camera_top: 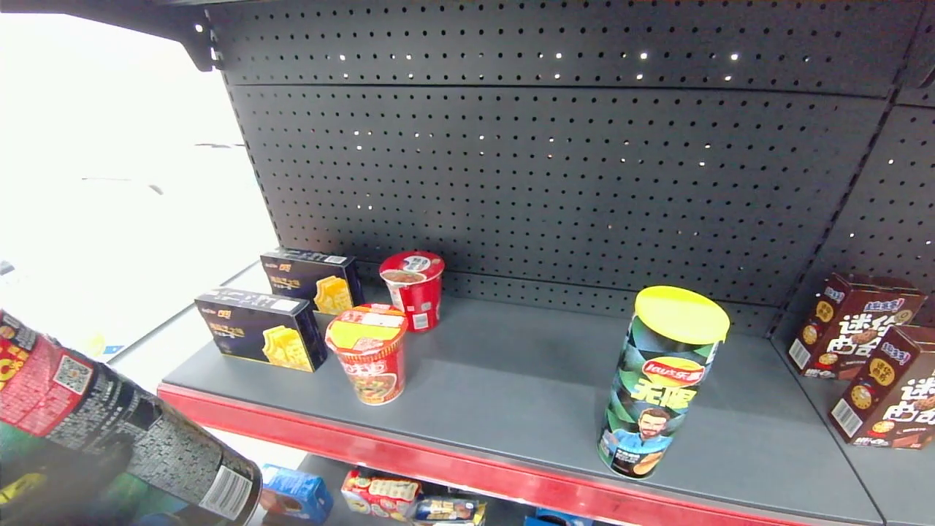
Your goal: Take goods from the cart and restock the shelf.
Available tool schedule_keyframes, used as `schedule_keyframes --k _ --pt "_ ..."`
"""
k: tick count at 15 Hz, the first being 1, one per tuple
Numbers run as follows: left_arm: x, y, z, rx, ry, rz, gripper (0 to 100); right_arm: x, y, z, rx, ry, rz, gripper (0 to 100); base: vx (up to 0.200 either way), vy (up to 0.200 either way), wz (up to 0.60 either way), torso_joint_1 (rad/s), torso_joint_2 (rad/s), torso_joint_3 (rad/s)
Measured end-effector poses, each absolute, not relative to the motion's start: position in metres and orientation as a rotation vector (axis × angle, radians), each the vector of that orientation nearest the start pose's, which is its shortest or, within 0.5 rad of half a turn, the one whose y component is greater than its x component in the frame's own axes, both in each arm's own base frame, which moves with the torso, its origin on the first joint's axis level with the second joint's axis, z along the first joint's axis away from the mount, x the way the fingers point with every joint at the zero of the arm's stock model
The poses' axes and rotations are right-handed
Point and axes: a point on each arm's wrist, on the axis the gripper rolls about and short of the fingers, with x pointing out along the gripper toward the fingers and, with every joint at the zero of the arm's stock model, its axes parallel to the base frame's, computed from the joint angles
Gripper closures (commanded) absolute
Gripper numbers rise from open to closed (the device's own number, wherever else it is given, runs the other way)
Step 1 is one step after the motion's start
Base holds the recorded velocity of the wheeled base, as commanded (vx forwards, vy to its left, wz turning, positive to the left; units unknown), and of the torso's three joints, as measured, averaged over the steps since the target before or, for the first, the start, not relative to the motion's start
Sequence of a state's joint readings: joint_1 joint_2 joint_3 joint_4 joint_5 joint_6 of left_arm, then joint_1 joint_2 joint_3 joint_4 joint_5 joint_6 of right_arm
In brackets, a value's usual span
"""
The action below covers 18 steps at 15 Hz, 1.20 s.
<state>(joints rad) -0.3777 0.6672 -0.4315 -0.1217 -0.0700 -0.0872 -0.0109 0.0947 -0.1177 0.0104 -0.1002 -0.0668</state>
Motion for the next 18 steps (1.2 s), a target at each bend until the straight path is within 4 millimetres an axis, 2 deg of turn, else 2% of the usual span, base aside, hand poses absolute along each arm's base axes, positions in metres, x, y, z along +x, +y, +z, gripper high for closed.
schedule_keyframes --k 3,5,11,14,18 --pt "0.044 -0.019 0.209 -0.072 0.104 -0.441 100 -0.025 -0.003 0.09 -0.064 -0.025 -0.143 0 0.0 0.0 0.0 0.0 0.0 0.0" --pt "0.043 -0.019 0.21 -0.074 0.094 -0.443 100 -0.024 -0.002 0.085 -0.064 -0.041 -0.138 0 0.0 0.0 0.0 0.0 0.0 0.0" --pt "0.042 -0.018 0.208 -0.074 0.099 -0.441 100 -0.024 -0.001 0.082 -0.042 -0.045 -0.082 0 0.0 0.0 0.0 0.0 0.0 0.0" --pt "0.042 -0.018 0.207 -0.076 0.1 -0.435 100 -0.024 0.0 0.082 -0.044 -0.046 -0.043 0 0.0 0.0 -0.6 0.004 0.0 0.002" --pt "0.042 -0.018 0.207 -0.077 0.104 -0.436 100 -0.024 0.0 0.082 -0.043 -0.045 -0.028 0 0.0 0.0 0.0 0.0 0.0 0.0"
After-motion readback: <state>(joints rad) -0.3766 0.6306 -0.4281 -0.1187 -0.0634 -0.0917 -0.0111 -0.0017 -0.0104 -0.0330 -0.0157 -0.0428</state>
